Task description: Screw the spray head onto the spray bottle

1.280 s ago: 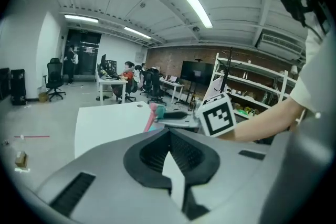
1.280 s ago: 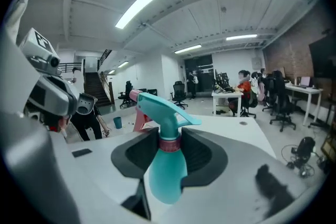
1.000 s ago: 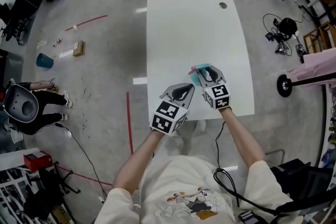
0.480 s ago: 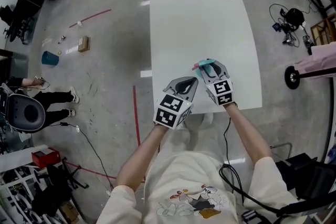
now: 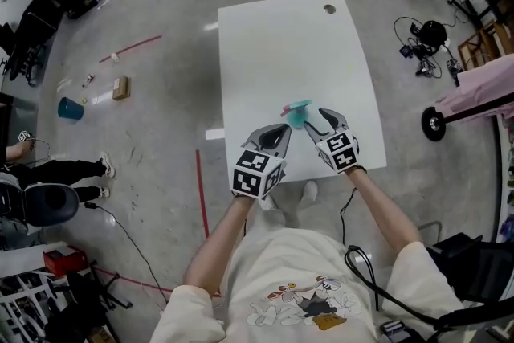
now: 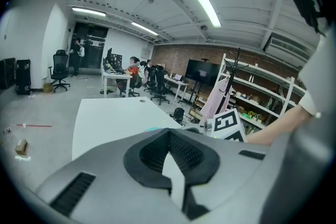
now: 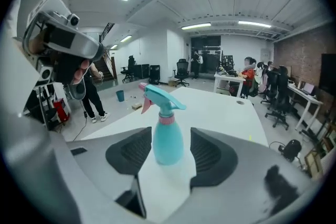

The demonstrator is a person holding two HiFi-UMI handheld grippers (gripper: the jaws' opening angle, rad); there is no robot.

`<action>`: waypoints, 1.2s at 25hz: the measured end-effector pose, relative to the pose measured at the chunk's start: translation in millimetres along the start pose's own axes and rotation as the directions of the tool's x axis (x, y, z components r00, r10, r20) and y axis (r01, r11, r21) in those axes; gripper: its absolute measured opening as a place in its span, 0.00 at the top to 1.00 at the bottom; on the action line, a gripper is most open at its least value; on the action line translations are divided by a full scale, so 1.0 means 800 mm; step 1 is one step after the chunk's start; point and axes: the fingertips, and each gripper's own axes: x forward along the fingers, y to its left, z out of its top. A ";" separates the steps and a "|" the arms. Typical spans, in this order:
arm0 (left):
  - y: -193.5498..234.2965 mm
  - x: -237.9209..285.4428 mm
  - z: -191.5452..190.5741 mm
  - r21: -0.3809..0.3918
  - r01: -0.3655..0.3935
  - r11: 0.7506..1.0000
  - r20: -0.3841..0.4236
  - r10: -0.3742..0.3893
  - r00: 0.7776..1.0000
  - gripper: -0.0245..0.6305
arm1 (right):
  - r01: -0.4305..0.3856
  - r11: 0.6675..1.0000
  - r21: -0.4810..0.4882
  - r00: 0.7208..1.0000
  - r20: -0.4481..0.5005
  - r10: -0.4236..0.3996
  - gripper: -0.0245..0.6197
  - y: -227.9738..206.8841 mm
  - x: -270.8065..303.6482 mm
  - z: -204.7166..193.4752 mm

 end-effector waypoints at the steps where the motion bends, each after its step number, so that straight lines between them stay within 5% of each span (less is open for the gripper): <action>1: -0.001 -0.006 0.007 -0.004 -0.009 1.000 0.017 0.009 1.000 0.96 | 0.011 1.000 0.014 1.000 -0.005 -0.011 0.63 -0.004 -0.018 0.002; 4: -0.006 -0.022 0.035 0.014 -0.055 0.998 0.077 0.054 0.996 0.96 | 0.031 0.994 0.105 0.996 0.076 -0.039 0.63 -0.010 -0.084 0.045; 6: -0.006 -0.031 0.053 0.030 -0.095 0.995 0.116 0.091 0.989 0.95 | 0.052 0.985 0.163 0.982 0.169 -0.080 0.91 -0.008 -0.122 0.089; 7: -0.006 -0.035 0.059 0.037 -0.118 0.992 0.130 0.112 0.985 0.96 | 0.065 0.982 0.177 0.973 0.205 -0.102 0.95 -0.006 -0.134 0.108; 12: -0.026 -0.031 0.068 0.024 -0.170 0.985 0.157 0.164 0.974 0.96 | 0.061 0.977 0.207 0.952 0.282 -0.119 0.95 -0.007 -0.150 0.154; 30: -0.035 -0.021 0.054 0.012 -0.151 0.989 0.141 0.147 0.979 0.96 | 0.035 0.989 0.145 0.958 0.278 -0.074 0.95 0.016 -0.151 0.148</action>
